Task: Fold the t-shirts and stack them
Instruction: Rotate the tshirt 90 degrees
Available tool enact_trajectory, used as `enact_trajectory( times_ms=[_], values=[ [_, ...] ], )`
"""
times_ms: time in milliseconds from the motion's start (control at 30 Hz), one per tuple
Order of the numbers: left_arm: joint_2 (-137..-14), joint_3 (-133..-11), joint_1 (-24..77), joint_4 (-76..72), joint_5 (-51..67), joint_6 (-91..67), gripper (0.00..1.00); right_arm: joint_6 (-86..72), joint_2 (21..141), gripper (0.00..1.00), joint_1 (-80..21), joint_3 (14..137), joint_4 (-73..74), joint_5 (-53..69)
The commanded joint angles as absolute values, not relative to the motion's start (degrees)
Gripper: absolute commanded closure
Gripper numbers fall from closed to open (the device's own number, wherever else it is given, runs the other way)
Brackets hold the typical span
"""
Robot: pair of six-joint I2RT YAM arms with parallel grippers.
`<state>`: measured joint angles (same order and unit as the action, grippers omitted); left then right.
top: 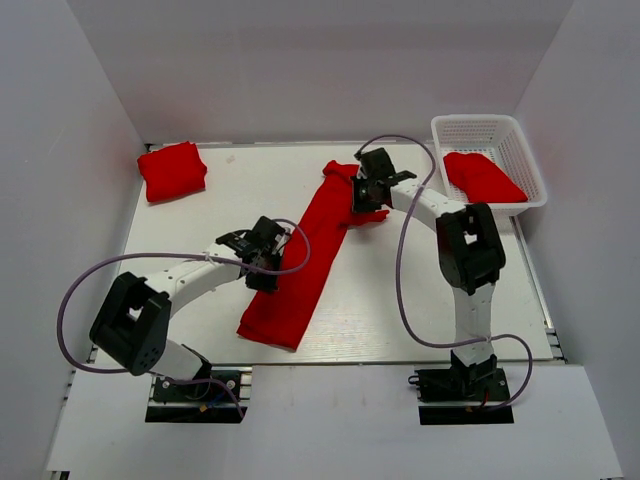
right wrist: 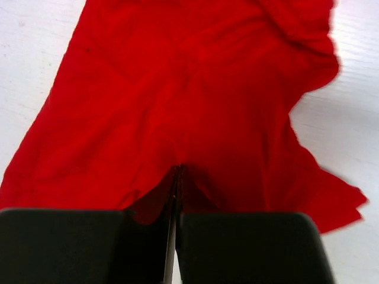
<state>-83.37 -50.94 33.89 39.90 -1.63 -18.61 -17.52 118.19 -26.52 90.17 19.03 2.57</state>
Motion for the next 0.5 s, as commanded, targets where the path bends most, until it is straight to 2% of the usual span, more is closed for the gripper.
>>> enact_trajectory(
  times_ms=[0,233,467],
  values=[
    [-81.56,-49.49,33.40,35.24,-2.20,-20.04,1.00,-18.54,118.90,1.00,-27.33,95.00,15.02,4.57],
    [-85.68,-47.20,33.40,35.77,1.31,-20.04,1.00,-17.75,130.14,1.00,-27.77,104.49,17.75,4.66],
    [-90.78,-44.04,35.68,31.82,10.36,-18.72,1.00,-16.97,133.50,1.00,-27.86,105.47,18.54,3.69]
  ],
)
